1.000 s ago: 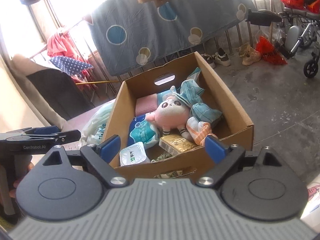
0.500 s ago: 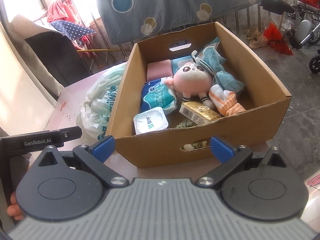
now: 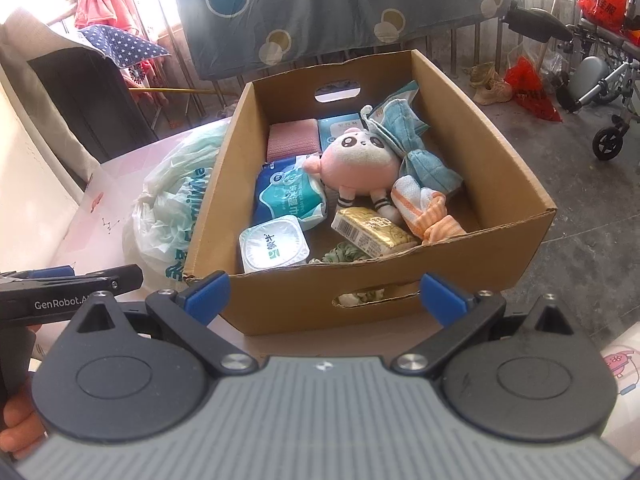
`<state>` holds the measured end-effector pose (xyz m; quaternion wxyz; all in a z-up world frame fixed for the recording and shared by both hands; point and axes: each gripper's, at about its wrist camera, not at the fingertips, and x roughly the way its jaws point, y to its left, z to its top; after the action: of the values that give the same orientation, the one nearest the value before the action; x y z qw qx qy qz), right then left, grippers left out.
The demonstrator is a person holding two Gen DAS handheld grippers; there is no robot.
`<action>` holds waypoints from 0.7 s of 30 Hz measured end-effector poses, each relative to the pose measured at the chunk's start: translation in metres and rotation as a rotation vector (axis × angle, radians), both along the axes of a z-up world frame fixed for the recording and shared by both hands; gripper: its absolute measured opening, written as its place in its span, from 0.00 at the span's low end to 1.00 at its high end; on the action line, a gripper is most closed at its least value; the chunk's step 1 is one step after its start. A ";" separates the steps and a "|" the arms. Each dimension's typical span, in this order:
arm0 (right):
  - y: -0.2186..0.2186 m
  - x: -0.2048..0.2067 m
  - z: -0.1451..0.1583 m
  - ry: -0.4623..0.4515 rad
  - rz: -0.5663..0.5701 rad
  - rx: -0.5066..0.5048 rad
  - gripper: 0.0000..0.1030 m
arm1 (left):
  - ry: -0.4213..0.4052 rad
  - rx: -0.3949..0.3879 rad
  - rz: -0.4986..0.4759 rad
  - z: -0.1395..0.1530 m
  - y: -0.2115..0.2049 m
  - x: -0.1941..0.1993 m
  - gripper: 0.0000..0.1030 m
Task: Organize soft objects
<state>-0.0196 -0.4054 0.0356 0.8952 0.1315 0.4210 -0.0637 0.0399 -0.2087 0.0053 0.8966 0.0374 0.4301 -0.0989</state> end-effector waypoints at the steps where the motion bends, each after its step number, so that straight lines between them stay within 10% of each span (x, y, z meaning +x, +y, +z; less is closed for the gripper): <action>1: 0.000 0.001 0.000 0.001 0.004 -0.002 0.99 | 0.001 0.000 0.002 0.000 0.000 0.000 1.00; 21: 0.000 0.003 0.002 -0.006 0.009 0.005 0.99 | -0.008 0.006 -0.018 0.003 -0.005 -0.006 1.00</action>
<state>-0.0166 -0.4051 0.0373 0.8964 0.1317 0.4193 -0.0582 0.0340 -0.2137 0.0083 0.8972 0.0443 0.4265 -0.1056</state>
